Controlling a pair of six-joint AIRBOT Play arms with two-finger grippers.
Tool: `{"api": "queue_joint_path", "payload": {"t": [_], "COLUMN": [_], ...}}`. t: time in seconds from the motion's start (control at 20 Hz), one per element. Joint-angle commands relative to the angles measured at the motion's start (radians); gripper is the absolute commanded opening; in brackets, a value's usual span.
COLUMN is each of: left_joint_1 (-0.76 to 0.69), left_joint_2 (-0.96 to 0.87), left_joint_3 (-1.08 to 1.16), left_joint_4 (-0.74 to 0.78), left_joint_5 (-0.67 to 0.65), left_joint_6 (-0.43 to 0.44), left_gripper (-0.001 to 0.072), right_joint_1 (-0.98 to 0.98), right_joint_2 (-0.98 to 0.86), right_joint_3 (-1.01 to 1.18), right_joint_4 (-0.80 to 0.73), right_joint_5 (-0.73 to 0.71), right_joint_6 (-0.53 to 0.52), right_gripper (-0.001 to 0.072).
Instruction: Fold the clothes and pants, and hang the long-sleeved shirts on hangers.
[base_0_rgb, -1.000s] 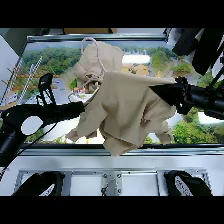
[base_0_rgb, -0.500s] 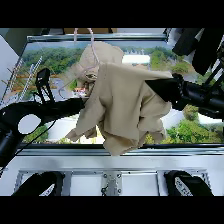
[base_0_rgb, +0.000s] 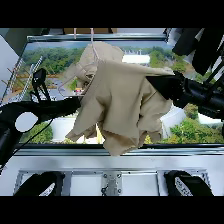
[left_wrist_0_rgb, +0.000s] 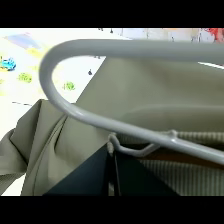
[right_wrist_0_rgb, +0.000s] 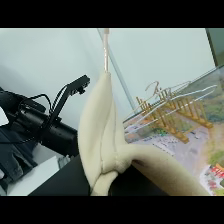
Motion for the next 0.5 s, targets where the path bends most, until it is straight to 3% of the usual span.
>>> {"api": "queue_joint_path", "payload": {"t": [0.0, 0.45], "left_joint_1": [0.043, 0.145], "left_joint_2": [-0.001, -0.001], "left_joint_3": [0.000, 0.048], "left_joint_4": [-0.020, -0.018], "left_joint_5": [-0.012, -0.042], "left_joint_6": [0.030, 0.123], "left_gripper": [0.0018, 0.0018], "right_joint_1": [0.001, 0.001], "right_joint_2": [0.001, 0.001], "right_joint_3": [0.001, 0.001], "right_joint_4": [-0.014, -0.116], "right_joint_5": [0.014, 0.015], "right_joint_6": [0.007, 0.029], "right_gripper": [0.0014, 0.0014]}}
